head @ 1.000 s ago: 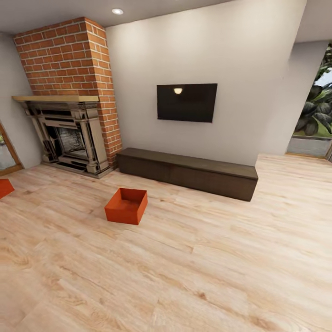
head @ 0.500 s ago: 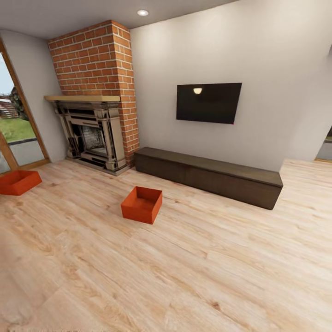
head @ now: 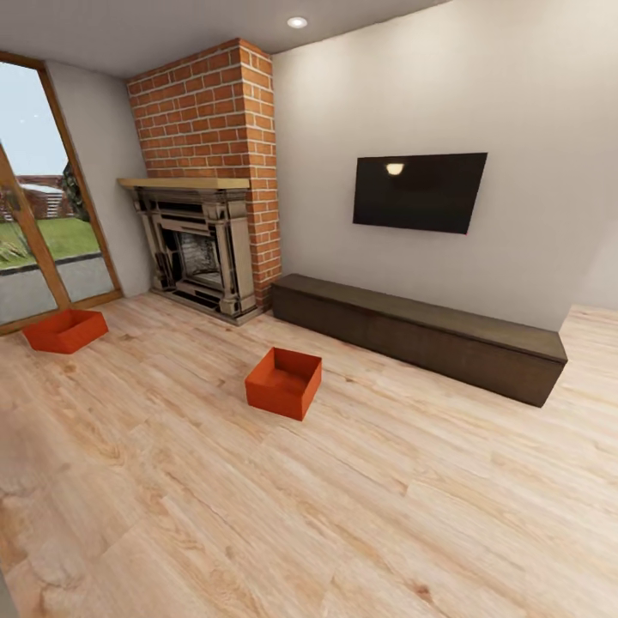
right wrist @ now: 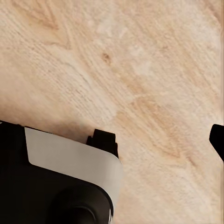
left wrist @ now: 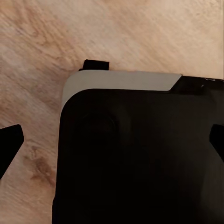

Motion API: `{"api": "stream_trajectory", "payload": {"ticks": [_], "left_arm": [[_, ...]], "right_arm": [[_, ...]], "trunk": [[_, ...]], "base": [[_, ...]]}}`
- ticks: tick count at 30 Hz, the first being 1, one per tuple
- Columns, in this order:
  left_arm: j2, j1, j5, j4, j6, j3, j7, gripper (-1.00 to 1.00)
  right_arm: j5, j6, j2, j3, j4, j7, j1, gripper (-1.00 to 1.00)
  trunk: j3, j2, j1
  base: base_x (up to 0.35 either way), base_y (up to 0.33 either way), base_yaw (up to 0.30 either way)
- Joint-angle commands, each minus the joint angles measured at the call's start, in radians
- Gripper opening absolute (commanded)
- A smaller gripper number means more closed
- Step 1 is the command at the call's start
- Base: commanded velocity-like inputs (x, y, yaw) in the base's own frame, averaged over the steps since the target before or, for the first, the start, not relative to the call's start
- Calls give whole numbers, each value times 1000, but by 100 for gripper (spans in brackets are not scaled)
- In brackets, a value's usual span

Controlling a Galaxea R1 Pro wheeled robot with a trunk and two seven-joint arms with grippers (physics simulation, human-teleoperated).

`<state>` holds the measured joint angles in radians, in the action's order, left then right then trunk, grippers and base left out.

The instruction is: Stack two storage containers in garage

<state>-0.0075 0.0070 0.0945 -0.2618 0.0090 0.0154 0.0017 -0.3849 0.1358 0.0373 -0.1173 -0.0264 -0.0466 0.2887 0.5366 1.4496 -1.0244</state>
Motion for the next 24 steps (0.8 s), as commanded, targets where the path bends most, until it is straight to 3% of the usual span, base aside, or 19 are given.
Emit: {"api": "stream_trajectory", "payload": {"ticks": [1, 24], "left_arm": [[0, 1, 10, -2, 2, 1, 0, 100], [0, 1, 11, -2, 3, 0, 1, 100]], "right_arm": [[-6, 5, 1, -8, -3, -3, 1, 100], [-6, 5, 0, -8, -3, -1, 1, 100]], "trunk": [[1, 0, -1], [1, 0, -1]], "base": [[314, 0, 14], [334, 12, 1]]}}
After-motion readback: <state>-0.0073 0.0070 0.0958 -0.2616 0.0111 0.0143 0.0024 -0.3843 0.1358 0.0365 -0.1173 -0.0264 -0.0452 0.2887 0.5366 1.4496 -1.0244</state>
